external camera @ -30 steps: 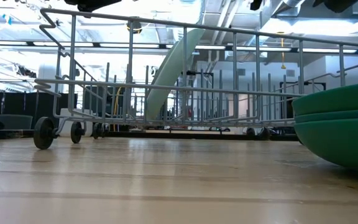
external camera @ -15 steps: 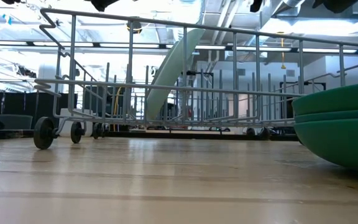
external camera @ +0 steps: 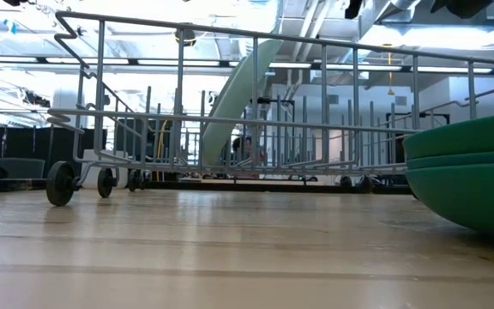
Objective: Sort dishes
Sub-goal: Put the dark blue plate in the dish rack
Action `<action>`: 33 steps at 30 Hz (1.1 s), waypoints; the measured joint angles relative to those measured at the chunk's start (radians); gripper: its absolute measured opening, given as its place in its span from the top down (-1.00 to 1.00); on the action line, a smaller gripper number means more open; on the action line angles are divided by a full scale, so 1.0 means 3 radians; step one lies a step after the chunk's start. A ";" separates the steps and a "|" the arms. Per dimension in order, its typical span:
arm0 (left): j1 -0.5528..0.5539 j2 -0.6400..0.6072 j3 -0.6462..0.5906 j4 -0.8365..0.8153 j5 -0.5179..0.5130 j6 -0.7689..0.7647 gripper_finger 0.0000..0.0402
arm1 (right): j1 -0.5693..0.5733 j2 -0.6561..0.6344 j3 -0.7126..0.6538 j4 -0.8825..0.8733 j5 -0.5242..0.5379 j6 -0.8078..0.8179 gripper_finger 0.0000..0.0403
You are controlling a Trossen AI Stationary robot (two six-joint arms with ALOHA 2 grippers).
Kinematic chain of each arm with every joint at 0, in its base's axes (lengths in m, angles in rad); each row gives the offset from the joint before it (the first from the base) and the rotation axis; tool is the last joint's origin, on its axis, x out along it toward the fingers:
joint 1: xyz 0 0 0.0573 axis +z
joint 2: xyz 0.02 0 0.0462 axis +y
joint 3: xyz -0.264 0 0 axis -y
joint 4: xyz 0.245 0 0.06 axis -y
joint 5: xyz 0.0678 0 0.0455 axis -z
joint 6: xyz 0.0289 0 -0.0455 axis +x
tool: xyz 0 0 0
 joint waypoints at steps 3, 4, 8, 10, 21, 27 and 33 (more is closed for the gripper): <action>-0.0005 0.0074 0.0003 0.0069 0.0003 0.0031 -0.26 | -0.0019 -0.0001 0.0000 -0.0008 0.0000 0.0001 0.97; -0.0005 0.0096 0.0013 0.0066 0.0005 0.0021 -0.26 | -0.0019 -0.0001 0.0000 -0.0018 0.0000 0.0000 0.97; -0.0005 0.0227 0.0148 0.0038 0.0015 -0.0161 -0.30 | -0.0020 -0.0001 0.0000 -0.0027 0.0000 0.0000 0.97; -0.0018 0.0301 0.0241 -0.0023 0.0015 -0.0206 -0.35 | -0.0022 -0.0001 0.0000 -0.0030 -0.0001 0.0000 0.97; -0.0167 0.0566 0.0492 -0.0106 -0.0129 -0.0022 -0.50 | -0.0022 -0.0001 0.0000 -0.0056 -0.0001 0.0053 0.97; -0.0167 0.0566 0.0515 -0.0017 -0.0217 -0.0148 -0.50 | -0.0010 -0.0001 0.0000 -0.0053 -0.0001 0.0065 0.97; -0.0142 0.0566 0.0518 -0.0008 -0.0196 -0.0226 -0.49 | -0.0010 -0.0001 0.0000 -0.0036 -0.0002 0.0114 0.97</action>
